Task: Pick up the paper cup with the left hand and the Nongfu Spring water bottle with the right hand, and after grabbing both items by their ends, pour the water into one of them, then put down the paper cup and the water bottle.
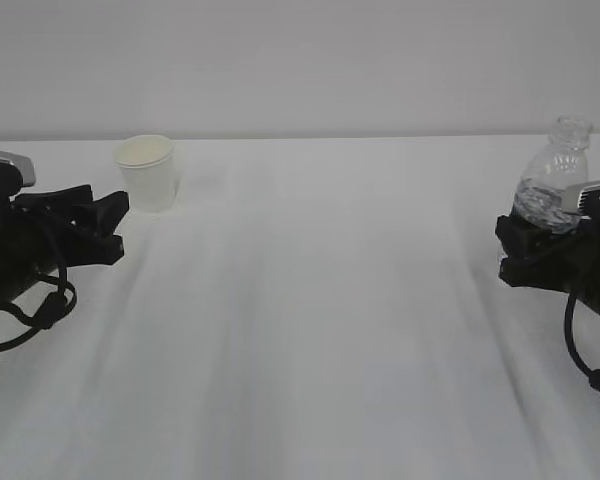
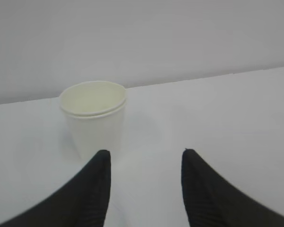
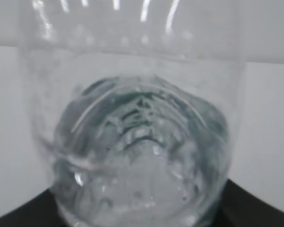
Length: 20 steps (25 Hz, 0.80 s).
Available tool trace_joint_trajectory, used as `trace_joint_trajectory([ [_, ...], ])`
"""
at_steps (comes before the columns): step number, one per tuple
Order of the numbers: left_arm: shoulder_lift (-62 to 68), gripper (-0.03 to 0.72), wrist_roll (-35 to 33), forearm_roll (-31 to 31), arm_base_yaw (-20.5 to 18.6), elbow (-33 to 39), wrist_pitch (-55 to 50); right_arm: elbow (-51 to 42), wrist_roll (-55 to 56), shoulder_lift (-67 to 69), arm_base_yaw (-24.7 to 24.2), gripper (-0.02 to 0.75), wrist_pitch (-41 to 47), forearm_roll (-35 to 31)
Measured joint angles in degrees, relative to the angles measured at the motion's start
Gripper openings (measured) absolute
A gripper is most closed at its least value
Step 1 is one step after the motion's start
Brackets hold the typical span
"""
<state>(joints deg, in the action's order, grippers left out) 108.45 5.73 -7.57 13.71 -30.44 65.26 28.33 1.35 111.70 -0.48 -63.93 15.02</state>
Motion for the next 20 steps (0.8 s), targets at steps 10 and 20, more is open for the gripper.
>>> trace_joint_trajectory([
  [10, 5.4, 0.573, 0.0, 6.5, 0.0, -2.3, 0.1, -1.2, 0.0, -0.7, 0.0, 0.378, 0.0, 0.1],
  [20, 16.3, 0.657, 0.0, 6.6, 0.0, -11.9, 0.2, -1.2, -0.1, -0.7, 0.0, 0.377, 0.0, 0.8],
])
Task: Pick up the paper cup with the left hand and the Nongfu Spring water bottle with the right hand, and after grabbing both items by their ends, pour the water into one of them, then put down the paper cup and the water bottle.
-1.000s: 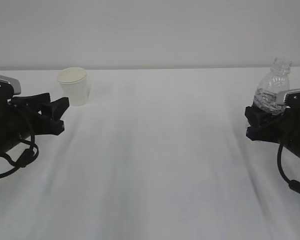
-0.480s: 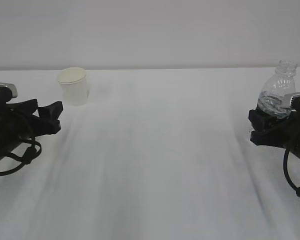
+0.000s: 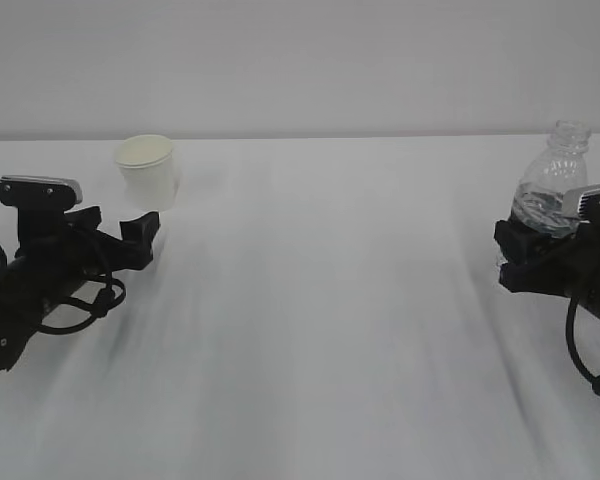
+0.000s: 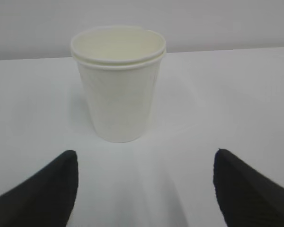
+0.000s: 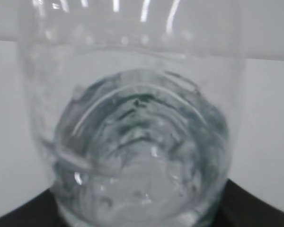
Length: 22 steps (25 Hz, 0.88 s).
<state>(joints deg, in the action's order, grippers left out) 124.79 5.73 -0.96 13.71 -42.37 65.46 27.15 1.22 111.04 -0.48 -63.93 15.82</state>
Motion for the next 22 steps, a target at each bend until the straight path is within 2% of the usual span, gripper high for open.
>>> trace_joint_trajectory([
  [13, 7.1, 0.663, 0.0, 1.0, 0.0, -10.9, 0.0, 0.0, 0.0, 0.0, 0.0, 0.377, 0.0, 0.2],
  [22, 9.7, 0.662, 0.0, 1.0, -1.2, -15.8, 0.0, 0.0, 0.0, 0.0, 0.0, 0.378, 0.0, 0.3],
])
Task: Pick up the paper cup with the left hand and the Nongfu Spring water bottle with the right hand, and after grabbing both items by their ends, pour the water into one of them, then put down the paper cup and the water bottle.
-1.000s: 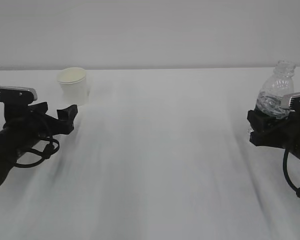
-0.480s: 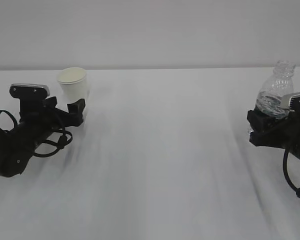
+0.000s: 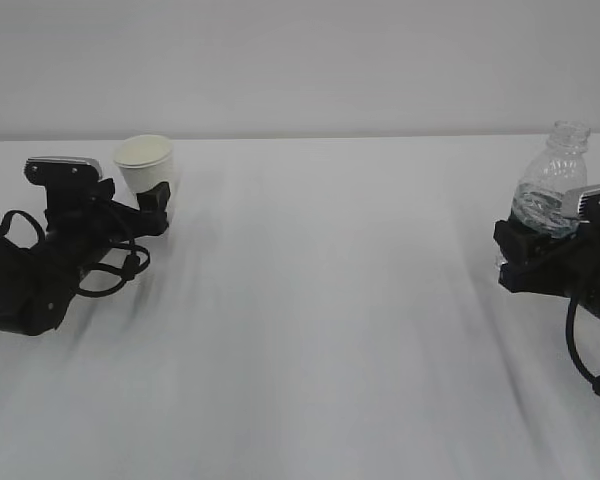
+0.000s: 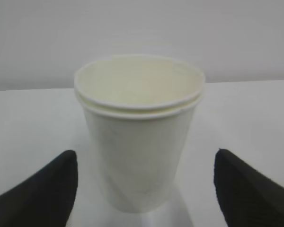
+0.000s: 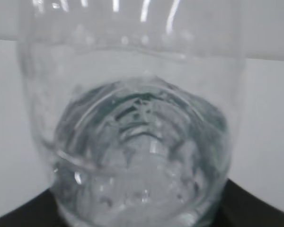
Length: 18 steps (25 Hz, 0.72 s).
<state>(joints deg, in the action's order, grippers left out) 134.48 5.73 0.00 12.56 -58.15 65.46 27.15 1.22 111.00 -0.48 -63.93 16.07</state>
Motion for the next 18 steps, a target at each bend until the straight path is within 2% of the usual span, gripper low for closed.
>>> trace_joint_trajectory([
  [8, 1.6, 0.662, 0.0, -1.8, 0.0, -5.4, -1.5, 0.0, 0.0, 0.0, 0.0, 0.378, 0.0, 0.1],
  [18, 5.2, 0.662, 0.0, -2.4, 0.0, -7.2, -2.0, 0.0, 0.0, 0.0, 0.0, 0.378, 0.0, 0.1],
])
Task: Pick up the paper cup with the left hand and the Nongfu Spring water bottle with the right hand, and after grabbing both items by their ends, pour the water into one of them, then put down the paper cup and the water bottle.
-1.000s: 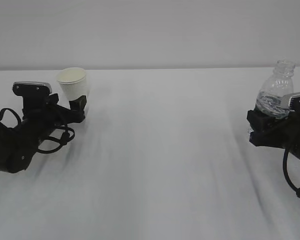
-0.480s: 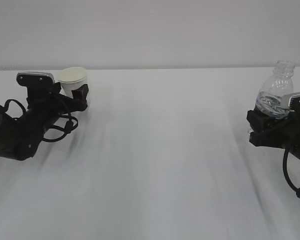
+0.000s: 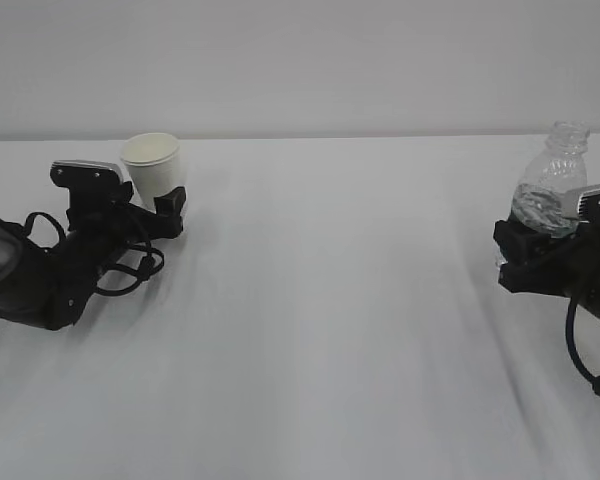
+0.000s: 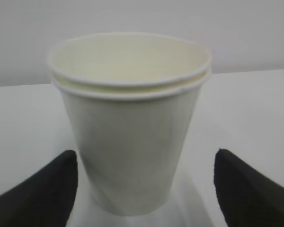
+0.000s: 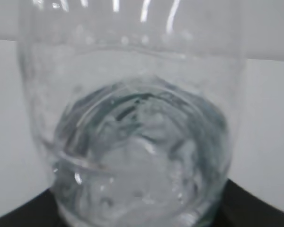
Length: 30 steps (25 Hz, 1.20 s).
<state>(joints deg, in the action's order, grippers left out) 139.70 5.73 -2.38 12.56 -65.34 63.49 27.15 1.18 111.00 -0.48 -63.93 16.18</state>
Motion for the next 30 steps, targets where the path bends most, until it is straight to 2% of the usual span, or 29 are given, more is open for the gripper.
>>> trace_joint_trajectory([
  [30, 5.3, 0.661, 0.0, -0.6, -0.6, -11.4, -2.4, 0.0, -0.1, 0.0, 0.0, 0.378, 0.0, 0.0],
])
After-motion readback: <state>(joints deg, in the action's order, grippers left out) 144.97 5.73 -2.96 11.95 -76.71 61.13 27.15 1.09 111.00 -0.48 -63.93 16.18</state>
